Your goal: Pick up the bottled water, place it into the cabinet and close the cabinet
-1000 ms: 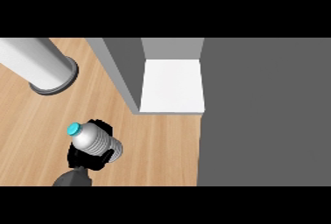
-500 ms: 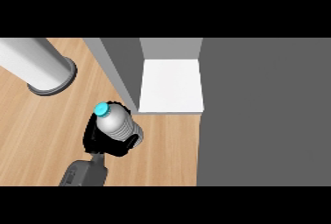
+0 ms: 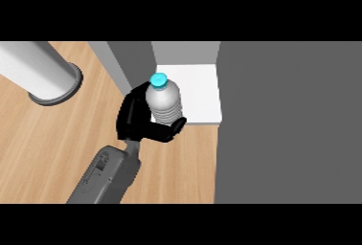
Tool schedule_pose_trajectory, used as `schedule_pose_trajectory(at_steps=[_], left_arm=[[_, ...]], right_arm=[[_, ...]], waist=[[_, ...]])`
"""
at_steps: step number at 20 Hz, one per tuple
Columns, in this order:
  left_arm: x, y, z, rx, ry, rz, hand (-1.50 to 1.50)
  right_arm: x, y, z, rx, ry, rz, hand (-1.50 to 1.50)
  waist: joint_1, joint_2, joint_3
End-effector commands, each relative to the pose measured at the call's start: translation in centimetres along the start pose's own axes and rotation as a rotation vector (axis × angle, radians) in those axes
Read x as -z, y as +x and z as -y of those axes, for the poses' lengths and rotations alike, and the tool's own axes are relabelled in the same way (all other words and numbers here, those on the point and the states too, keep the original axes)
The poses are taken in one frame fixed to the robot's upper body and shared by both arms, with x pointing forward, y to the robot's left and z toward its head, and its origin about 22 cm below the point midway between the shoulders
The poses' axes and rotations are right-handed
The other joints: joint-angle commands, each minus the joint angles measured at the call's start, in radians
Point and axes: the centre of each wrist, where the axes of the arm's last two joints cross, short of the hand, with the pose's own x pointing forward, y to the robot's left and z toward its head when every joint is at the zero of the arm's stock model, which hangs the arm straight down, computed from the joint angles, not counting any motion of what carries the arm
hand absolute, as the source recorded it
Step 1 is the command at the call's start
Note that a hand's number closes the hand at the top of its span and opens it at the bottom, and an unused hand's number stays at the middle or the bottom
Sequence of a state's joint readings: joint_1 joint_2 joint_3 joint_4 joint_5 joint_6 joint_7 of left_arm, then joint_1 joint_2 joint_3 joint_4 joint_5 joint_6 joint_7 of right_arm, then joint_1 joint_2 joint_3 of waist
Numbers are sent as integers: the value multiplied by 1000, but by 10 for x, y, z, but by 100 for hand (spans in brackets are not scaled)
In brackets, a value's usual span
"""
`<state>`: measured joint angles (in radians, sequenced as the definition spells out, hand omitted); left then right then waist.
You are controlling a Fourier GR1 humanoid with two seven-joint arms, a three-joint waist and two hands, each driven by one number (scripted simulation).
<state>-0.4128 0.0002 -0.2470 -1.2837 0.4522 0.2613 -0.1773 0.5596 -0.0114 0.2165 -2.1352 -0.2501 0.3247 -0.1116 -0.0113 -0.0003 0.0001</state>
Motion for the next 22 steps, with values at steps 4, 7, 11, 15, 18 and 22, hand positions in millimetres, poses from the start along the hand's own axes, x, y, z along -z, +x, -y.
schedule_pose_trajectory(at_steps=[4,7,11,15,18,22], left_arm=[[47,6,40,157,-8,37,150],[64,6,31,193,26,49,150],[91,19,53,247,57,36,150],[112,29,69,327,104,58,150],[115,15,57,382,144,43,150],[124,10,45,456,177,27,150]], right_arm=[[16,-2,2,3,-17,10,-150],[-7,4,8,4,-4,9,-150],[1,-3,10,13,9,-15,-150],[4,-5,4,17,28,-9,-150],[11,-9,5,16,8,-3,-150],[-1,-14,0,35,35,-14,-150]], waist=[[-8,4,0],[-10,3,0],[-15,5,0],[-27,8,0],[-26,10,0],[-42,16,0]])
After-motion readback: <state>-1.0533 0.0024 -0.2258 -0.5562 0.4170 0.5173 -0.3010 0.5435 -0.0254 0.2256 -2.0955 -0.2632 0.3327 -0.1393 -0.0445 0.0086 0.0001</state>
